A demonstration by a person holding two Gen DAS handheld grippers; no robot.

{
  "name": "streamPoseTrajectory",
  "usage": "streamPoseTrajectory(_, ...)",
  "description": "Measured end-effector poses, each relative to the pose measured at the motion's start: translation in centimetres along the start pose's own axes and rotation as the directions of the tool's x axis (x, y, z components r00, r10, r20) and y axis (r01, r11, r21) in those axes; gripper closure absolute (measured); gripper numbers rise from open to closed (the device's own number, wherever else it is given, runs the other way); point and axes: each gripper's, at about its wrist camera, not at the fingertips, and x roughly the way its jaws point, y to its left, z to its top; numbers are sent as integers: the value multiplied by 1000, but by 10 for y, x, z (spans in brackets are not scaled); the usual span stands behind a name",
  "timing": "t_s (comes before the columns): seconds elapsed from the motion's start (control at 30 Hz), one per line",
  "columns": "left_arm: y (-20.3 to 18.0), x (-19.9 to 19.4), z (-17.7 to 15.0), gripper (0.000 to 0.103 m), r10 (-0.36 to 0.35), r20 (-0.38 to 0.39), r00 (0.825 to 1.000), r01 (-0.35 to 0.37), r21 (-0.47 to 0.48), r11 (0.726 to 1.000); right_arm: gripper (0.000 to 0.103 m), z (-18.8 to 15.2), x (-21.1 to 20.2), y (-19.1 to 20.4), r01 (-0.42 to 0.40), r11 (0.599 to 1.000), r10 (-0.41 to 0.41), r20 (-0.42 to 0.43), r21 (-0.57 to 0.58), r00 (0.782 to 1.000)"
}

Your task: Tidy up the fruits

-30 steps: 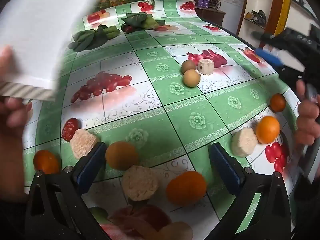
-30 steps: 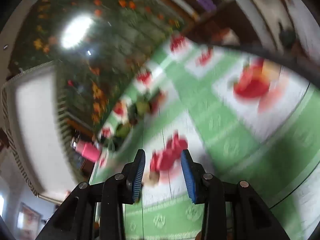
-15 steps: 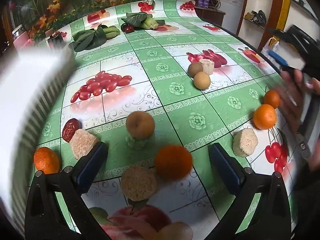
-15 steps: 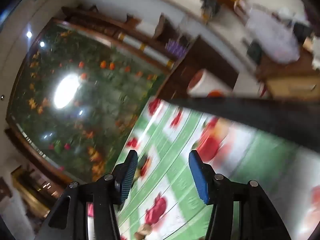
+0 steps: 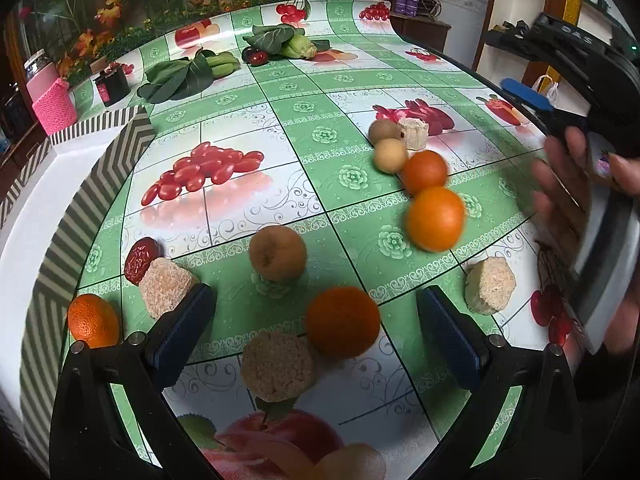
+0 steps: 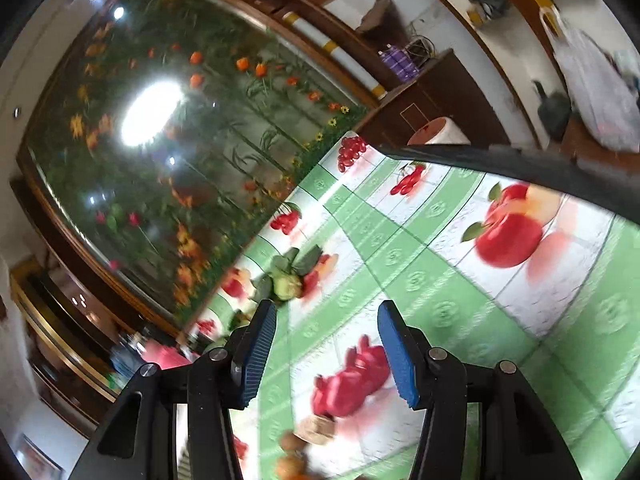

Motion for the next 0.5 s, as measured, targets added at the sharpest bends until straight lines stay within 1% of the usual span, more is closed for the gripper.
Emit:
streamPoseTrajectory(0.03, 0, 0, 0, 0, 0, 0, 1000, 0, 0, 1000, 51, 3, -9, -7, 6, 1000, -6, 8, -27, 1000)
streamPoseTrajectory(0.07, 0, 0, 0, 0, 0, -1, 1000, 0, 0, 1000, 51, 2, -13, -4, 37, 997, -37, 7, -70, 999)
streamPoseTrajectory(0.13, 0, 0, 0, 0, 0, 0, 1000, 0, 0, 1000, 51, 0, -32, -2, 63, 988, -61, 19, -143, 998)
streamPoseTrajectory(0.2, 0, 0, 0, 0, 1, 4, 1000, -1, 1, 1000, 51, -4, -41, 3, 40, 981, -40, 3, -192, 999)
streamPoseTrajectory(0.27, 0, 0, 0, 0, 0, 1, 1000, 0, 0, 1000, 51, -11, -49, 14, 47, 964, -48, 1, -261, 999)
streamPoseTrajectory(0.33, 0, 0, 0, 0, 1, 2, 1000, -1, 0, 1000, 51, -16, -50, 19, 52, 955, -55, -2, -292, 998)
streamPoseTrajectory(0.5, 0, 0, 1, 0, 0, 2, 1000, 0, 0, 1000, 51, -21, -45, 20, 46, 951, -62, -42, -305, 997)
